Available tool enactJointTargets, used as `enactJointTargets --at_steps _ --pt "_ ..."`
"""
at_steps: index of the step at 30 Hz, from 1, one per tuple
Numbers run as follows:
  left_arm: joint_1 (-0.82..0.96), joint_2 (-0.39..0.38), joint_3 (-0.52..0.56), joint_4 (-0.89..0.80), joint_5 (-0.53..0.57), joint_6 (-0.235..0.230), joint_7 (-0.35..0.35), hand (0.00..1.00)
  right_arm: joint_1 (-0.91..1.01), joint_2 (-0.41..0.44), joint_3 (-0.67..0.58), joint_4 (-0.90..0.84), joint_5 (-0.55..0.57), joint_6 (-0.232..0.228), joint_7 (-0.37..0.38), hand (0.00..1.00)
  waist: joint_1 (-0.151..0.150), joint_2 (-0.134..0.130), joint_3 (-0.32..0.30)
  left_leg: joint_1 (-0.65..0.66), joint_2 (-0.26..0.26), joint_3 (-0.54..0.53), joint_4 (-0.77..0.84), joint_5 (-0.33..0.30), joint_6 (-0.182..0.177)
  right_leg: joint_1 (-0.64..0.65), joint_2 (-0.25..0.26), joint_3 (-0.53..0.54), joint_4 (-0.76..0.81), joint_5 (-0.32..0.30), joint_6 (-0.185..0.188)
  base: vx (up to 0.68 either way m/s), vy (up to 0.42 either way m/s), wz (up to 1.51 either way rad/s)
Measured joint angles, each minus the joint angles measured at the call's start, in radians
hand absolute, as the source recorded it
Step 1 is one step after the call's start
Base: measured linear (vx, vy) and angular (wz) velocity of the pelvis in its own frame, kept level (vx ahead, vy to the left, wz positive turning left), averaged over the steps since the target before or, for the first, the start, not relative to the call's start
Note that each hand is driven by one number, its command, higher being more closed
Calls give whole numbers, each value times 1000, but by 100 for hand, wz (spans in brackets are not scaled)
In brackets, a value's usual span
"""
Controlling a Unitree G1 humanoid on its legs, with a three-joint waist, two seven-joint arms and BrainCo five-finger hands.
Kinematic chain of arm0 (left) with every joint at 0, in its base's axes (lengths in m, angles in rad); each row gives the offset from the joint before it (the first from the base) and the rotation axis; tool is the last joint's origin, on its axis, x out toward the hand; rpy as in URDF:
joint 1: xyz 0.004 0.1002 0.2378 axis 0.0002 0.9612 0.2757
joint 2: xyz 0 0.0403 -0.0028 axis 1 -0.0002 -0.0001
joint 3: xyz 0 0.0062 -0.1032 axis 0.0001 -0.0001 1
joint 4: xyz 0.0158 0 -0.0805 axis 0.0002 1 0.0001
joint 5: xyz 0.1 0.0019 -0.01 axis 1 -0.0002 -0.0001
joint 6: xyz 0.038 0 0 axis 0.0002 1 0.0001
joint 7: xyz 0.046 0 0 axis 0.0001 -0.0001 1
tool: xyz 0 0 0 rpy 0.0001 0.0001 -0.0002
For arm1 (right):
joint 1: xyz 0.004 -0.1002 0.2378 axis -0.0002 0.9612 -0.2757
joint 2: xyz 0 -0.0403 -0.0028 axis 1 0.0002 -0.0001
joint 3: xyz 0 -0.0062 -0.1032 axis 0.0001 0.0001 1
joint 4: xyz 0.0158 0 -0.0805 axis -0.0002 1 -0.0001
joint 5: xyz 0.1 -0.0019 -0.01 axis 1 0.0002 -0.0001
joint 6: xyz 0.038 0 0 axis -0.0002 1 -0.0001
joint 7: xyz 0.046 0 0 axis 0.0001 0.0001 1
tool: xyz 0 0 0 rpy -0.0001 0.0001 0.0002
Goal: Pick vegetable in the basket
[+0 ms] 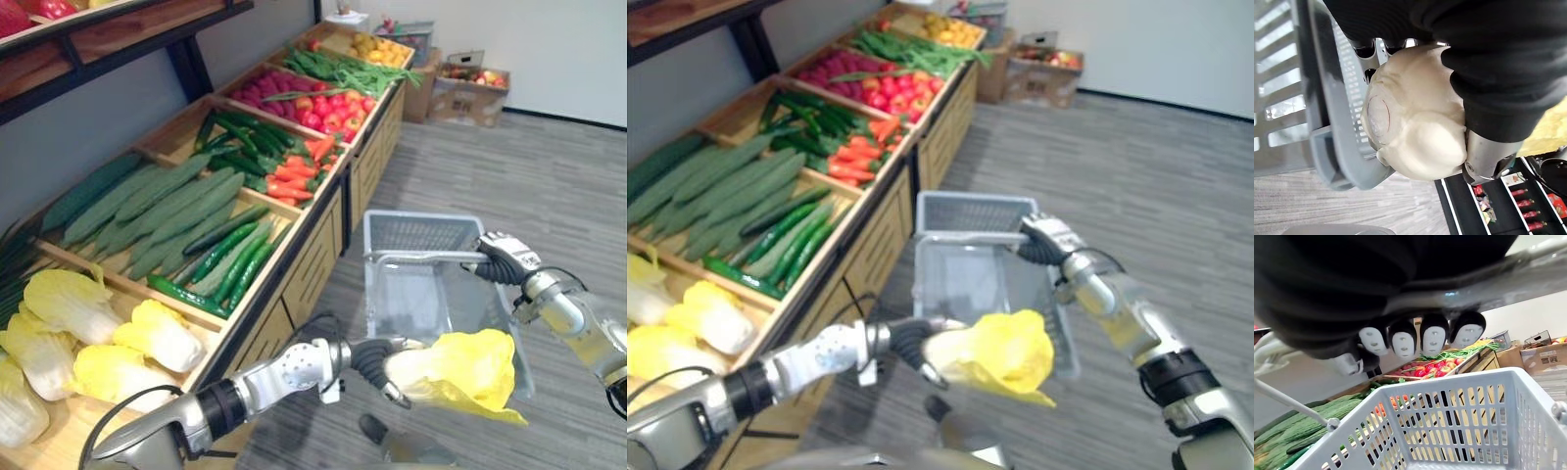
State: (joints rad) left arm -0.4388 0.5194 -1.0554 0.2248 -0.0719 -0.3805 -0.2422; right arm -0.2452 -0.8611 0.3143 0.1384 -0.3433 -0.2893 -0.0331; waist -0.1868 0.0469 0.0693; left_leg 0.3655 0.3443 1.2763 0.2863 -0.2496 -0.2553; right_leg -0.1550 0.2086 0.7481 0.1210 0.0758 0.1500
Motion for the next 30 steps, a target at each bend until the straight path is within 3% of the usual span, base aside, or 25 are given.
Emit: enactJointTargets --at_steps 8,21,22,30 --pt "-41 -146 59 239 163 24 47 100 -28 25 30 -5 0 5 44 100 -5 4 3 -14 18 1 20 -8 3 -12 -1 -11 -13 -1 0 -6 -7 1" --pt "-45 -288 264 453 254 79 148 100 -46 61 115 -18 40 5 126 100 -2 2 5 -13 12 0 13 -8 4 -10 -5 -11 -13 -1 0 -8 -5 0" --pt "-46 -295 280 463 265 85 158 0 -44 61 116 -21 41 5 132 100 -2 1 5 -13 11 -1 12 -8 4 -10 -6 -11 -13 -1 0 0 0 0" --pt "-70 -324 315 500 351 101 170 0 -12 60 117 -33 49 5 152 100 -1 -8 14 -15 -4 -25 -5 -4 10 2 -28 -31 -22 -1 1 -27 -12 9"
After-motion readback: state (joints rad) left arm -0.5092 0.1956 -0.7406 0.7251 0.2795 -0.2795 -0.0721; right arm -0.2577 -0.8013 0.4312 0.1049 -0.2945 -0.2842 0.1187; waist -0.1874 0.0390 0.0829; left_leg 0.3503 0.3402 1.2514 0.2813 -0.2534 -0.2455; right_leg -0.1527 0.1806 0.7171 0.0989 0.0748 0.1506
